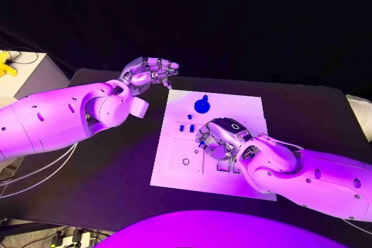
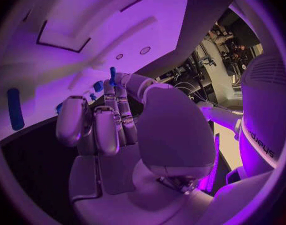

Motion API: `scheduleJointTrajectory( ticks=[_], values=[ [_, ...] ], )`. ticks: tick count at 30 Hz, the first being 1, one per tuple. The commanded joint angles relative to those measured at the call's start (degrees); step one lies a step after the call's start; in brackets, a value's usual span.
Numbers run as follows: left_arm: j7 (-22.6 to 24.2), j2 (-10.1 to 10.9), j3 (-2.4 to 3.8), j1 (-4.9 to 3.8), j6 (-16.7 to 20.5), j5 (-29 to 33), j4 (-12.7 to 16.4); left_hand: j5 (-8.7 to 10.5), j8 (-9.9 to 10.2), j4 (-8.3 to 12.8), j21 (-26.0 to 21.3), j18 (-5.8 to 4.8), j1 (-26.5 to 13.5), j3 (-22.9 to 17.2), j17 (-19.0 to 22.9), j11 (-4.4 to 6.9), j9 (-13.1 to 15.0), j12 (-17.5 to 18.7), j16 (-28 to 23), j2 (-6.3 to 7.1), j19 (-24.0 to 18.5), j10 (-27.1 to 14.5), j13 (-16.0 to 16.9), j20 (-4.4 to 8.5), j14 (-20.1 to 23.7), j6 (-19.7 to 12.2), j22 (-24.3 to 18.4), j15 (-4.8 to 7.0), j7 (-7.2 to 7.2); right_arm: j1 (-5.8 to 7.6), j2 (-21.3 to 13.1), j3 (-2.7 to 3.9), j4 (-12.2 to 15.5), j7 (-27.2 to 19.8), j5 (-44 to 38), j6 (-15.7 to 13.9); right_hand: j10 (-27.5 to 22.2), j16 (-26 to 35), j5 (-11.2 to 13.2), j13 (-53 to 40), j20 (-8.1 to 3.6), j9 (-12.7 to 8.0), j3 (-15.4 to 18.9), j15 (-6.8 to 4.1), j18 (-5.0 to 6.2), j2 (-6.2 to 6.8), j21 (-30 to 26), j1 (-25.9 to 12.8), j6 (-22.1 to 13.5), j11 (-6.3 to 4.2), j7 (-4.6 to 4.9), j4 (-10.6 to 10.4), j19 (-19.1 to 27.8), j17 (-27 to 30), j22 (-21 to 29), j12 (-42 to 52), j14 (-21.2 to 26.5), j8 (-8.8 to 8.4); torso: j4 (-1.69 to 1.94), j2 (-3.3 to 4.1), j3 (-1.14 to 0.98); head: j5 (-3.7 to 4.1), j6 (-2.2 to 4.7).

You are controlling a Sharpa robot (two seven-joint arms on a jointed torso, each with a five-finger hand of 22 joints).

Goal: Assemble the parts on the task board

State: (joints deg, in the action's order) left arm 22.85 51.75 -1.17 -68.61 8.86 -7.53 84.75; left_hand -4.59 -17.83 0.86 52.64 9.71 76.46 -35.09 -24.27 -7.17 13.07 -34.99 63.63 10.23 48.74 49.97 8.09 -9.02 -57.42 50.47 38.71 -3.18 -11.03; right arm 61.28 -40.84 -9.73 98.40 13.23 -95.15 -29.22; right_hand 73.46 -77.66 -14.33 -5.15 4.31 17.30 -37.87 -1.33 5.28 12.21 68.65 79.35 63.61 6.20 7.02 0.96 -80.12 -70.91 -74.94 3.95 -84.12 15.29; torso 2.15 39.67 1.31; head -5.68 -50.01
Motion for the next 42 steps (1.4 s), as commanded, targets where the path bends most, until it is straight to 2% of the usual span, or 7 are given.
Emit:
scheduleJointTrajectory(
  ticks=[1,10,17,42],
  values=[
    [0.03,-0.13,0.04,-0.02,-0.46,-0.06,0.16,-0.07,-0.19,0.14,-0.29,0.83,-0.15,0.35,0.10,-0.19,-0.07,0.22,-0.28,-0.07,0.46,-0.19,-0.10,0.15,0.15,-0.35,-0.12,-0.10,0.11,-0.26,0.20,-0.05,0.08,1.14,-1.61,1.07,3.78,0.15,-0.15,-0.66,-0.13,0.08,-1.84,-0.31,-0.45,-0.70,-0.32,0.38,0.11,-3.26,0.17,1.34,0.22,0.05,-3.42,0.39,-2.46,0.21,0.00,0.02,-0.02,-0.70,0.01],
    [-0.03,-0.22,0.04,-0.02,-0.55,-0.06,0.05,-0.07,-0.19,0.14,-0.29,0.83,-0.15,0.35,0.10,-0.19,-0.07,0.22,-0.28,-0.07,0.46,-0.19,-0.10,0.15,0.15,-0.35,-0.12,-0.10,0.11,-0.63,0.34,-0.12,0.32,1.12,-1.65,1.29,3.78,0.15,-0.15,-0.66,-0.13,0.08,-1.84,-0.31,-0.45,-0.70,-0.32,0.38,0.11,-3.26,0.17,1.34,0.22,0.05,-3.42,0.39,-2.46,0.21,-0.03,-0.02,-0.02,-1.68,0.01],
    [-0.05,-0.30,0.04,-0.01,-0.59,-0.06,-0.01,-0.07,-0.19,0.14,-0.29,0.83,-0.15,0.35,0.10,-0.19,-0.07,0.22,-0.28,-0.07,0.46,-0.19,-0.10,0.15,0.15,-0.35,-0.12,-0.10,0.11,-0.83,0.57,-0.19,0.19,1.08,-1.68,1.29,3.78,0.15,-0.15,-0.66,-0.13,0.08,-1.84,-0.31,-0.45,-0.70,-0.32,0.38,0.11,-3.26,0.17,1.34,0.22,0.05,-3.42,0.39,-2.46,0.21,-0.01,0.01,-0.04,-2.12,0.01],
    [-0.25,-0.39,0.04,-0.01,-0.81,-0.06,-0.26,-0.07,-0.24,0.10,-0.39,0.83,-0.20,0.45,0.14,-0.19,-0.06,0.22,-0.29,-0.07,0.51,-0.22,-0.15,0.13,0.15,-0.38,-0.20,-0.12,0.11,-1.68,1.82,-0.27,-0.89,1.49,-2.07,1.81,3.82,0.13,-0.18,-0.69,-0.13,0.14,-1.99,-0.30,-0.42,-0.69,-0.39,0.29,0.09,-3.24,0.18,1.51,0.31,0.11,-3.44,0.29,-2.44,0.20,-0.03,0.00,-0.02,-2.38,0.01]
  ],
)
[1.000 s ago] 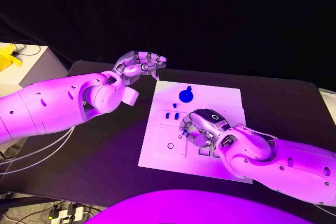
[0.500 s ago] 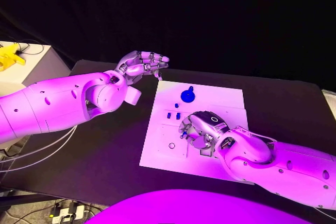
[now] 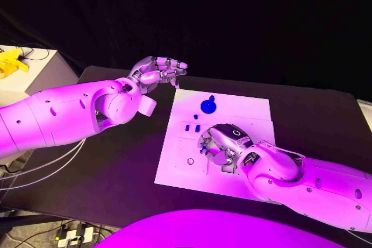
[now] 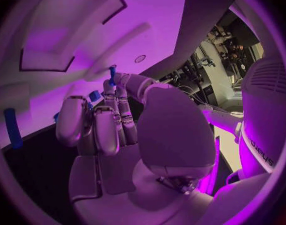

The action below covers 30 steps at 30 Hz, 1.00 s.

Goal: Assemble the parts on the task board

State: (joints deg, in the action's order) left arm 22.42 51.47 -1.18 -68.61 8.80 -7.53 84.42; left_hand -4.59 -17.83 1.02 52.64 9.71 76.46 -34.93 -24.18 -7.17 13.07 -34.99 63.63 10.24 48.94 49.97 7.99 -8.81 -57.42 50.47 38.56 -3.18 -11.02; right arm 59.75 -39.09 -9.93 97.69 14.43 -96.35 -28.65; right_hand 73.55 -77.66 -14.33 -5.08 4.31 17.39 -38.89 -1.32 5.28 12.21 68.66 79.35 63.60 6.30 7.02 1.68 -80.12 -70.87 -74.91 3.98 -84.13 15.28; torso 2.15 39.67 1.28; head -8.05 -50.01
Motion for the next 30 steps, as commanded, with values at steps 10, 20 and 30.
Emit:
scheduleJointTrajectory(
  ticks=[10,20,30],
  values=[
    [0.08,-0.09,0.05,-0.02,-0.84,-0.06,0.09,-0.07,-0.24,-0.06,-0.39,0.83,-0.20,0.29,0.05,-0.20,-0.07,0.22,-0.29,-0.07,0.31,-0.22,-0.05,-0.08,0.15,-0.38,-0.06,-0.12,0.10,-0.35,0.58,-0.16,-0.72,0.26,-1.11,1.80,3.72,0.17,-0.18,-0.76,-0.13,0.06,-1.00,-0.31,-0.40,-0.70,-0.47,0.27,0.08,-3.34,0.19,0.82,0.35,0.14,-3.43,0.22,-2.41,0.20,0.02,0.01,0.00,0.03,0.01],
    [-0.06,-0.01,0.04,-0.02,-0.83,-0.07,0.08,-0.07,-0.30,-0.11,-0.54,0.84,-0.23,0.40,0.11,-0.20,-0.07,0.22,-0.30,-0.09,0.37,-0.26,-0.12,-0.10,0.16,-0.42,-0.17,-0.13,0.10,-0.66,0.82,-0.35,-0.88,-0.27,-1.05,2.97,3.71,0.20,-0.15,-0.77,-0.13,0.09,-1.03,-0.30,-0.34,-0.70,-0.74,0.17,0.06,-3.31,0.22,0.86,0.50,0.22,-3.32,0.17,-2.39,0.18,-0.06,-0.02,0.01,-0.12,0.01],
    [-0.20,-0.05,0.04,-0.02,-0.85,-0.07,0.00,-0.07,-0.31,-0.12,-0.57,0.84,-0.23,0.42,0.13,-0.20,-0.07,0.23,-0.31,-0.11,0.39,-0.27,-0.14,-0.10,0.17,-0.43,-0.19,-0.13,0.10,-0.71,0.98,-0.45,-1.60,-2.79,0.54,3.92,-3.88,2.01,0.23,1.04,1.45,-0.30,2.20,1.54,0.79,1.82,-7.25,-4.03,-4.56,-1.24,1.92,-0.37,3.95,3.59,-0.23,-0.55,-1.37,-2.47,-0.07,-0.05,0.04,-0.14,0.01]
  ],
)
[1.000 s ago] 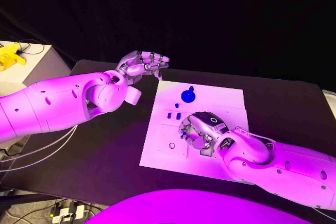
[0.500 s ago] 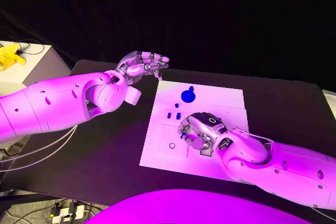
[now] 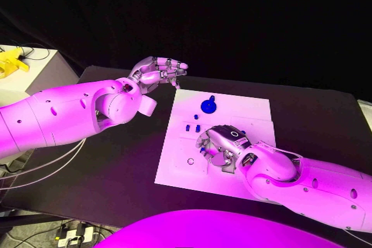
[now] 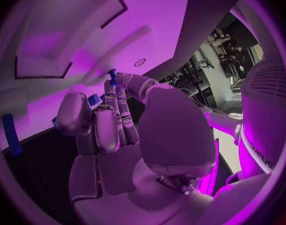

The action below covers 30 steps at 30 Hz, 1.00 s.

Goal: Assemble the parts on the task board

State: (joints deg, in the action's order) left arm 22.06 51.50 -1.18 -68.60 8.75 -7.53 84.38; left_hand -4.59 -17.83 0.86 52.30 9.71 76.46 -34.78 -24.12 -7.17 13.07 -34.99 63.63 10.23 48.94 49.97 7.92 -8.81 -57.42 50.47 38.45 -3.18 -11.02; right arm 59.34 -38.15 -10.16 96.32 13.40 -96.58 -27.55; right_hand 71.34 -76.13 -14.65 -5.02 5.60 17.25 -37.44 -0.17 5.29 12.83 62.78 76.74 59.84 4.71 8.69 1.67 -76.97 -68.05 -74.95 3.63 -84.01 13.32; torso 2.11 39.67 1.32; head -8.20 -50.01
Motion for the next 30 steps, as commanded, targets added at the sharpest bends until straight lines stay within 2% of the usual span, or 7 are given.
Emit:
scheduleJointTrajectory(
  ticks=[1,6,12,20,26,28,30],
  values=[
    [0.15,-0.08,0.05,-0.02,-0.79,-0.07,0.04,-0.07,-0.31,0.04,-0.23,0.84,-0.23,0.27,0.06,-0.20,-0.07,0.23,-0.31,-0.11,0.39,-0.27,-0.07,-0.10,0.17,-0.43,-0.08,-0.13,0.10,-0.30,0.04,-0.23,-0.31,-1.90,0.87,2.76,-3.98,1.32,1.12,1.41,0.49,-0.24,1.29,0.71,1.28,1.75,-3.92,-1.66,-1.54,0.70,0.31,-0.46,1.97,2.09,1.15,-0.13,-1.09,-1.01,-0.04,-0.04,-0.01,0.03,0.01],
    [0.11,-0.07,0.05,-0.02,-0.80,-0.07,0.03,-0.07,-0.31,0.04,-0.23,0.84,-0.23,0.27,0.06,-0.20,-0.07,0.23,-0.31,-0.11,0.39,-0.27,-0.07,-0.10,0.17,-0.43,-0.08,-0.13,0.10,-0.30,-0.06,-0.29,-0.48,-2.25,1.10,1.31,-9.54,4.72,1.42,1.35,1.28,-0.34,3.76,1.39,2.70,2.21,-12.06,-0.83,-2.85,1.56,0.76,-0.34,5.48,7.24,5.55,0.31,0.81,-2.12,0.00,-0.06,-0.01,0.12,0.01],
    [0.02,-0.06,0.05,-0.02,-0.85,-0.07,-0.03,-0.07,-0.31,0.04,-0.23,0.84,-0.23,0.27,0.06,-0.20,-0.07,0.23,-0.31,-0.11,0.39,-0.27,-0.07,-0.10,0.17,-0.43,-0.08,-0.13,0.10,-0.30,-0.32,-0.31,-0.37,-2.28,1.16,-0.41,-12.18,6.80,1.19,1.25,1.49,-0.56,6.49,1.57,3.36,1.97,-16.41,0.29,-3.61,1.75,0.81,-0.22,7.14,10.47,7.96,0.94,2.14,-2.99,0.02,-0.05,-0.04,0.19,0.01],
    [-0.12,-0.05,0.04,-0.02,-0.95,-0.07,-0.11,-0.02,-0.34,0.00,-0.32,0.84,-0.26,0.34,0.10,-0.21,-0.07,0.23,-0.31,-0.12,0.43,-0.29,-0.11,-0.11,0.17,-0.48,-0.15,-0.14,0.09,-0.30,-0.97,-0.32,0.15,-2.43,1.63,-3.73,-12.41,6.85,0.86,1.19,1.49,-0.60,6.98,1.56,3.37,1.61,-16.59,0.61,-3.62,1.76,0.85,-0.29,7.06,10.66,8.09,1.30,2.17,-3.13,-0.01,-0.04,-0.07,0.46,0.01],
    [-0.15,-0.11,0.04,-0.02,-1.04,-0.07,-0.27,-0.01,-0.35,0.00,-0.35,0.84,-0.25,0.36,0.11,-0.22,-0.07,0.23,-0.32,-0.11,0.44,-0.30,-0.12,-0.11,0.17,-0.48,-0.16,-0.14,0.09,-0.18,-3.04,-0.18,2.32,-3.83,3.74,-6.90,-12.09,6.55,0.32,1.08,1.47,-0.68,7.79,1.52,3.18,1.43,-15.79,0.61,-3.56,1.73,0.97,-0.65,6.26,10.50,7.75,2.17,1.81,-3.36,0.01,-0.11,-0.05,1.12,0.01],
    [-0.16,-0.14,0.04,-0.01,-1.06,-0.07,-0.41,-0.01,-0.35,0.00,-0.35,0.84,-0.25,0.36,0.11,-0.22,-0.07,0.23,-0.32,-0.11,0.44,-0.30,-0.12,-0.11,0.17,-0.48,-0.16,-0.14,0.09,0.29,-4.36,0.01,3.51,-4.54,5.52,-7.49,-11.02,5.55,0.12,0.97,1.37,-0.72,7.91,1.40,2.91,1.30,-14.38,0.60,-3.36,1.58,0.92,-0.95,5.23,9.31,7.07,3.18,1.09,-3.46,-0.02,-0.18,-0.03,1.52,0.01],
    [-0.18,-0.18,0.03,0.00,-1.10,-0.07,-0.60,-0.01,-0.35,0.00,-0.35,0.84,-0.25,0.36,0.11,-0.22,-0.07,0.23,-0.32,-0.11,0.44,-0.30,-0.12,-0.11,0.17,-0.48,-0.16,-0.14,0.09,1.42,-6.31,0.29,4.86,-5.01,7.94,-6.80,-9.94,4.71,-0.02,0.98,1.24,-0.74,7.56,1.26,2.63,1.23,-12.96,0.64,-3.12,1.44,0.92,-1.19,4.27,8.36,6.34,4.07,0.50,-3.55,-0.07,-0.23,-0.05,1.95,0.01]
  ],
)
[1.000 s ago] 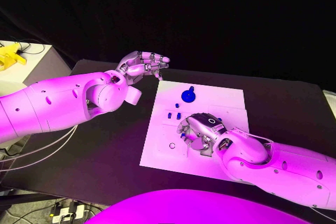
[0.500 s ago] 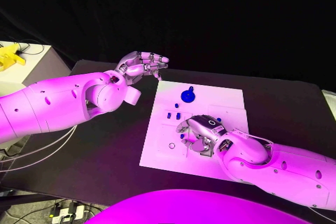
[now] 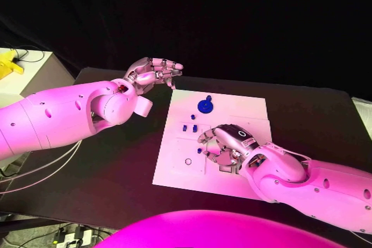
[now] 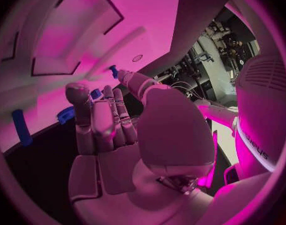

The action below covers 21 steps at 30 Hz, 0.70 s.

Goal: Assemble the parts on the task board

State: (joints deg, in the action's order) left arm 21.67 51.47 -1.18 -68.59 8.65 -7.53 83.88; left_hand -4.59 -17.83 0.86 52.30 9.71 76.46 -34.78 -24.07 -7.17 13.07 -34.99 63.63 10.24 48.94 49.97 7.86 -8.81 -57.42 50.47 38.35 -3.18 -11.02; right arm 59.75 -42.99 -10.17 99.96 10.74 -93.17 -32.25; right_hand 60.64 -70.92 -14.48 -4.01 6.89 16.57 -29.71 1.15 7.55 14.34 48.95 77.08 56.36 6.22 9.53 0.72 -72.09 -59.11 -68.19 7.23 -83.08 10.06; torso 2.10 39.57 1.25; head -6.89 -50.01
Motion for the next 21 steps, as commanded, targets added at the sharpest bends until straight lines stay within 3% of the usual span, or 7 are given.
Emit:
scheduleJointTrajectory(
  ticks=[1,11,16,21],
  values=[
    [0.20,-0.16,0.04,-0.01,-1.01,-0.07,-0.19,-0.01,-0.35,0.00,-0.35,0.84,-0.25,0.36,0.06,-0.22,-0.07,0.23,-0.32,-0.11,0.44,-0.30,-0.06,-0.11,0.17,-0.48,-0.07,-0.14,0.09,1.65,-2.32,0.39,1.66,-2.54,5.62,-1.65,1.26,-0.95,-0.13,-0.01,-0.10,-0.07,-0.33,-0.13,0.20,-0.23,1.73,0.20,0.48,-0.18,0.00,-0.39,-1.11,-1.13,-0.88,0.84,-0.68,-0.31,-0.07,-0.12,0.02,0.77,0.01],
    [0.12,-0.43,-0.01,0.12,-1.29,-0.07,-0.89,0.02,-0.37,-0.01,-0.40,0.84,-0.24,0.40,0.08,-0.22,-0.07,0.23,-0.32,-0.12,0.47,-0.33,-0.09,-0.12,0.18,-0.50,-0.11,-0.14,0.10,7.66,-9.05,0.74,1.87,-3.54,8.34,6.88,2.11,-3.01,-0.18,0.21,-0.28,-0.13,-0.82,-0.29,-0.50,0.52,5.33,-0.12,0.46,-0.38,-0.21,-0.69,-3.04,-3.77,-2.86,1.44,-1.57,-0.60,-0.24,-0.23,-0.05,2.88,0.01],
    [0.07,-0.59,-0.03,0.23,-1.42,-0.07,-1.08,0.02,-0.37,-0.01,-0.40,0.84,-0.24,0.40,0.08,-0.22,-0.07,0.23,-0.32,-0.12,0.47,-0.33,-0.09,-0.12,0.18,-0.50,-0.11,-0.14,0.10,8.80,-10.57,0.77,0.09,-2.67,6.33,11.54,1.06,-3.52,0.03,0.29,-0.31,-0.20,0.57,-0.34,-0.50,1.44,5.18,-0.94,-0.08,-0.52,-0.55,-1.32,-3.06,-4.15,-2.86,1.18,-1.66,-0.99,-0.27,-0.21,-0.08,3.47,0.01],
    [0.04,-0.67,-0.04,0.41,-1.50,-0.07,-1.14,0.04,-0.41,-0.01,-0.46,0.84,-0.23,0.44,0.10,-0.21,-0.07,0.22,-0.32,-0.13,0.49,-0.32,-0.11,-0.12,0.18,-0.50,-0.15,-0.14,0.11,9.13,-10.91,0.78,-1.00,-2.04,3.72,14.53,-0.64,-3.63,0.09,0.18,-0.36,-0.26,6.43,-0.42,-0.43,0.97,4.27,-0.08,-0.77,-0.68,-1.11,-2.61,-2.91,-3.71,-2.54,1.67,-1.41,-1.59,-0.22,-0.13,-0.12,3.71,0.01]
  ],
)
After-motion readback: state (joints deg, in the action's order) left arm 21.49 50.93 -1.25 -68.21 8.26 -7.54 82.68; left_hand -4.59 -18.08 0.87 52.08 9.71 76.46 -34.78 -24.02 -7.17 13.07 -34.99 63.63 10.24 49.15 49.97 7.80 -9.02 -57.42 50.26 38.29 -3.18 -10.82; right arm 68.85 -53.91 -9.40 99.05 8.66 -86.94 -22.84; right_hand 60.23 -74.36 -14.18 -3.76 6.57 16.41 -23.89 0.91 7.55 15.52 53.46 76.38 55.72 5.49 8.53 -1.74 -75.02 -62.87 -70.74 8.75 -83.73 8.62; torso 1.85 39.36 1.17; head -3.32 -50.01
